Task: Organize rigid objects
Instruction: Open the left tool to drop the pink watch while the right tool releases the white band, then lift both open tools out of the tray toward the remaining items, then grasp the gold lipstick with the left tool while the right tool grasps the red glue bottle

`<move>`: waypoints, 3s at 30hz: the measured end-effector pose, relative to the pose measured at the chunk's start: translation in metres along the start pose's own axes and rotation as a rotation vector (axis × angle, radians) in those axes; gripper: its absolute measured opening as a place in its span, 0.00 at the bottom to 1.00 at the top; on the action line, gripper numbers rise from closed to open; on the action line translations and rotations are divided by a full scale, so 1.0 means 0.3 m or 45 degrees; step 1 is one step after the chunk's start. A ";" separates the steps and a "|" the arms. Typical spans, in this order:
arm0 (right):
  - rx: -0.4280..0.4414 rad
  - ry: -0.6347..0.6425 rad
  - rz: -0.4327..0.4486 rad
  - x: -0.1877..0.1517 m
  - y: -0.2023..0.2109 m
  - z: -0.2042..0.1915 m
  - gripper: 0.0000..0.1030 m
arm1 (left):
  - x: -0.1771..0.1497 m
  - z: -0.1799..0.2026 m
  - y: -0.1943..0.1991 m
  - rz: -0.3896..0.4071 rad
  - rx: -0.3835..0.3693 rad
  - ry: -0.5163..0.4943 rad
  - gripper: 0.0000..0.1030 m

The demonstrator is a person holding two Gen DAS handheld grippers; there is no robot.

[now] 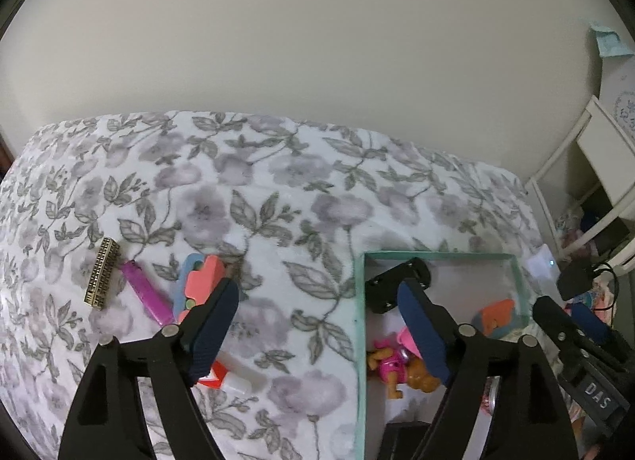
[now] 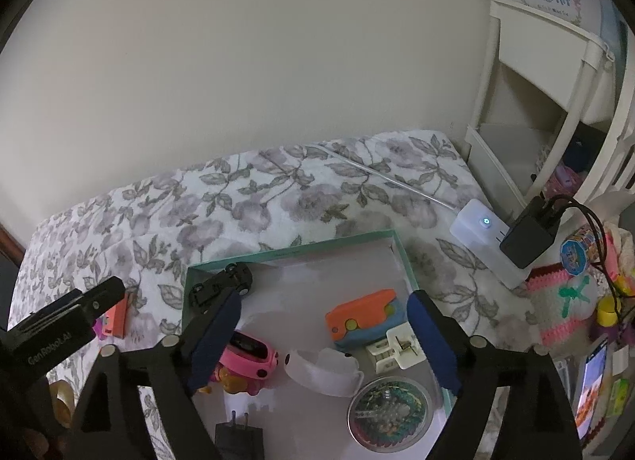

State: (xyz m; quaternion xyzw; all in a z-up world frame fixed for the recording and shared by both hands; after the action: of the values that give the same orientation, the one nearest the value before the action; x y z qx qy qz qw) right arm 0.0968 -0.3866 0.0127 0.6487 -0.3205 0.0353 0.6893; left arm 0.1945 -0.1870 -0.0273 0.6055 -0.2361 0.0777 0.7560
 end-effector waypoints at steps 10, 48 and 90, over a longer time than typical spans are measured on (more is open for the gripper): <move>0.001 0.034 0.018 -0.002 -0.012 -0.020 1.00 | -0.016 0.015 -0.035 -0.007 0.085 -0.059 0.83; 0.147 0.188 -0.045 -0.067 -0.144 -0.284 1.00 | 0.023 -0.394 0.026 0.202 0.226 0.273 1.00; 0.330 0.711 -0.209 -0.337 -0.287 -0.771 1.00 | -0.068 -0.801 -0.160 -0.076 0.279 0.484 1.00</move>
State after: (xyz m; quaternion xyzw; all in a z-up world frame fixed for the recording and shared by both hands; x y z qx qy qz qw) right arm 0.1484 -0.1508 -0.1006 0.7200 -0.0584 0.1968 0.6630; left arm 0.2591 0.0331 -0.1161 0.6651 -0.0613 0.1933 0.7187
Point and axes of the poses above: each gripper's, at about its wrist camera, not at the fingertips, and y roughly against the way its jaws point, z to its right, x to its top, the point moved 2 cm from there along -y, roughly the way its jaws point, and after that the axes turned 5 degrees about -z, right-handed, at the moved point
